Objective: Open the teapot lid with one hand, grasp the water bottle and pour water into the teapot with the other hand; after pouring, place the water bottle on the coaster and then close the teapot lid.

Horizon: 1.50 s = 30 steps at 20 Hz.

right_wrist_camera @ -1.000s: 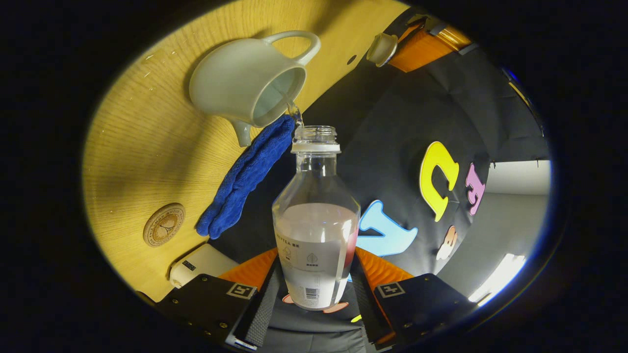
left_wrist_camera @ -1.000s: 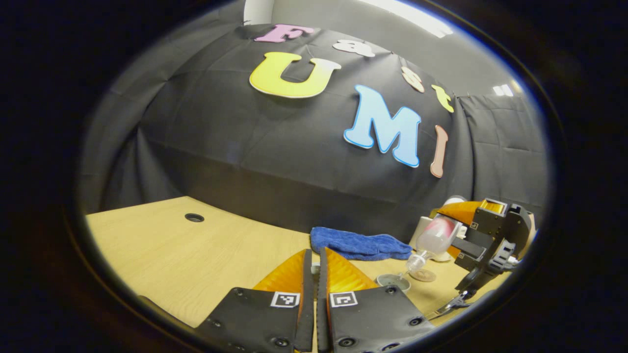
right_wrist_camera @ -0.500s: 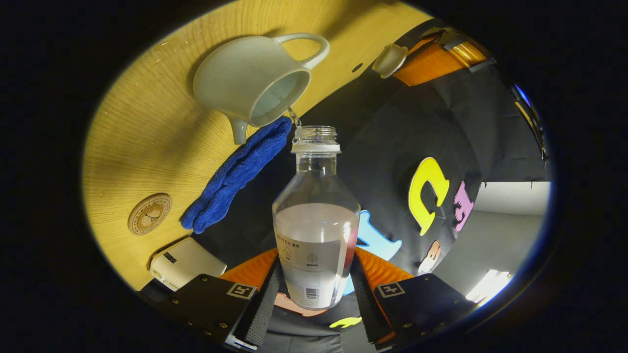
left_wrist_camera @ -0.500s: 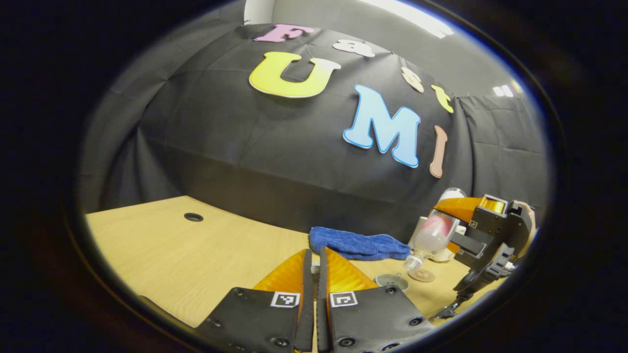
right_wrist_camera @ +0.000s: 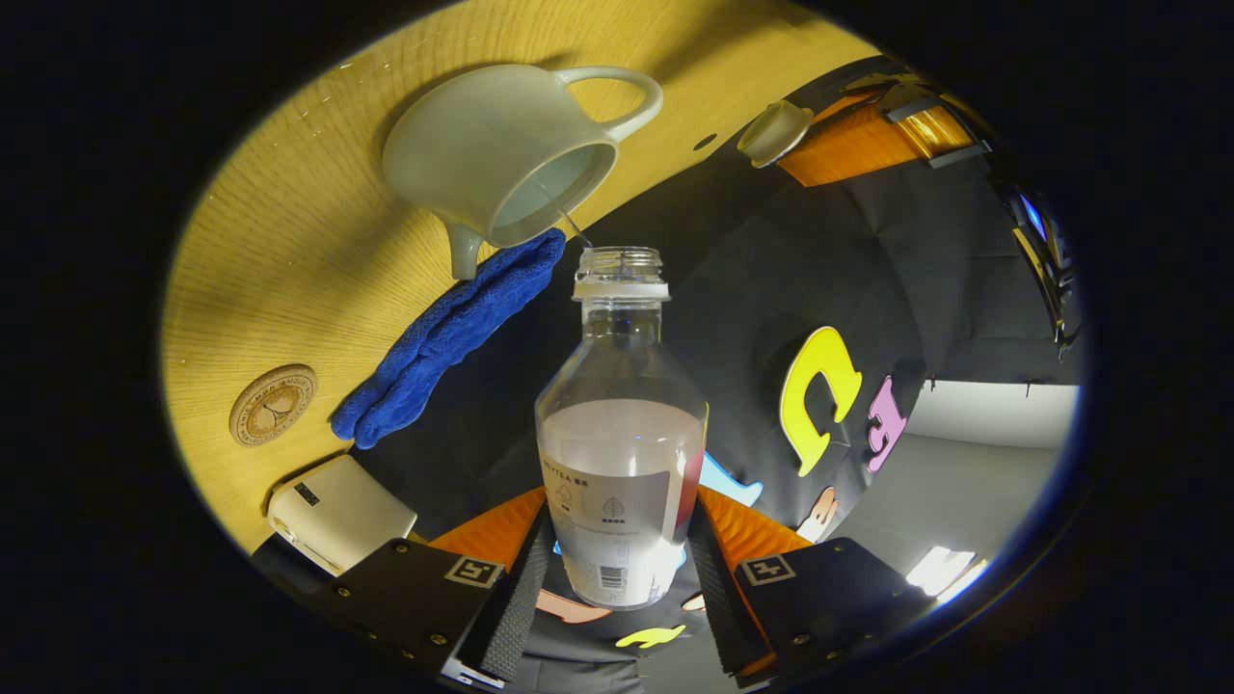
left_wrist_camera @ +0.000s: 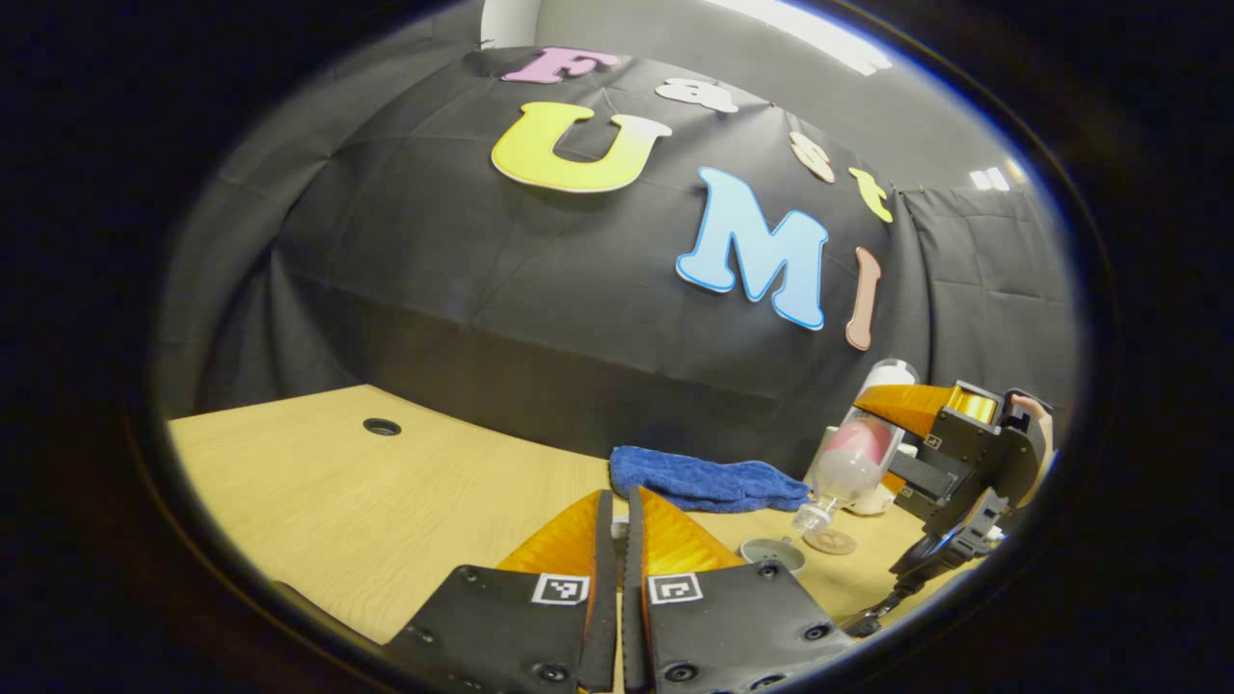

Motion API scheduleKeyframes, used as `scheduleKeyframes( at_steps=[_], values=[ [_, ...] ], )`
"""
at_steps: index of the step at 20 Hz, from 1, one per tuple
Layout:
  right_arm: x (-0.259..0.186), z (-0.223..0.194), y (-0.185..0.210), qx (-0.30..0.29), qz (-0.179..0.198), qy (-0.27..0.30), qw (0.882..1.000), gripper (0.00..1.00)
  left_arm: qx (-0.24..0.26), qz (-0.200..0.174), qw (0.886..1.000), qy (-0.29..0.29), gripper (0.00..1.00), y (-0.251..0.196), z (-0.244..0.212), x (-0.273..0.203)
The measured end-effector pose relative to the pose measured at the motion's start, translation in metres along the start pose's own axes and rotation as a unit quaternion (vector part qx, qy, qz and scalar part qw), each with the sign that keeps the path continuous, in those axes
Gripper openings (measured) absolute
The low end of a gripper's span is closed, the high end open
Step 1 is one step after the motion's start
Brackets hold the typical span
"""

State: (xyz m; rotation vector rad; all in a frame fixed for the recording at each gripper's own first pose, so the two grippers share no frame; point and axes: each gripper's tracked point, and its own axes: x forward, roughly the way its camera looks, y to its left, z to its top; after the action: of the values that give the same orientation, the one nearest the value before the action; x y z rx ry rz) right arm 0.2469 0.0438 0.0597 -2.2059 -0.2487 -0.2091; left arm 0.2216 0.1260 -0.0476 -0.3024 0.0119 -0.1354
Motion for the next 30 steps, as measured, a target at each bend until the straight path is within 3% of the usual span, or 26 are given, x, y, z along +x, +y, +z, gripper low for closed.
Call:
scheduleKeyframes(
  at_steps=[4, 7, 11, 15, 19, 26, 28, 30],
  values=[
    [-0.001, 0.000, 0.019, 0.073, 0.035, 0.000, 0.997, 0.75, -0.001, 0.001, 1.000, -0.001, 0.09, 0.000, 0.000, 0.000],
    [-0.005, 0.008, 0.040, 0.166, 0.083, -0.003, 0.983, 0.75, -0.003, 0.001, 1.000, -0.002, 0.09, 0.000, 0.001, 0.000],
    [-0.010, 0.015, 0.060, 0.284, 0.131, 0.005, 0.950, 0.75, -0.003, 0.006, 1.000, -0.005, 0.09, 0.002, 0.001, 0.000],
    [-0.014, 0.010, 0.070, 0.362, 0.164, 0.018, 0.917, 0.75, -0.004, 0.007, 1.000, -0.003, 0.08, 0.001, -0.001, 0.001],
    [-0.016, 0.001, 0.081, 0.445, 0.193, 0.032, 0.874, 0.75, -0.002, 0.009, 1.000, 0.001, 0.09, 0.002, -0.003, 0.001],
    [-0.014, 0.000, 0.107, 0.592, 0.221, 0.058, 0.773, 0.75, 0.000, 0.011, 1.000, 0.006, 0.08, 0.002, -0.006, 0.002],
    [-0.013, -0.005, 0.108, 0.645, 0.224, 0.067, 0.727, 0.75, 0.000, 0.010, 1.000, 0.007, 0.09, 0.001, -0.007, 0.002],
    [-0.012, -0.003, 0.118, 0.704, 0.233, 0.083, 0.665, 0.75, -0.005, 0.006, 1.000, 0.008, 0.09, 0.000, -0.007, 0.002]
  ],
)
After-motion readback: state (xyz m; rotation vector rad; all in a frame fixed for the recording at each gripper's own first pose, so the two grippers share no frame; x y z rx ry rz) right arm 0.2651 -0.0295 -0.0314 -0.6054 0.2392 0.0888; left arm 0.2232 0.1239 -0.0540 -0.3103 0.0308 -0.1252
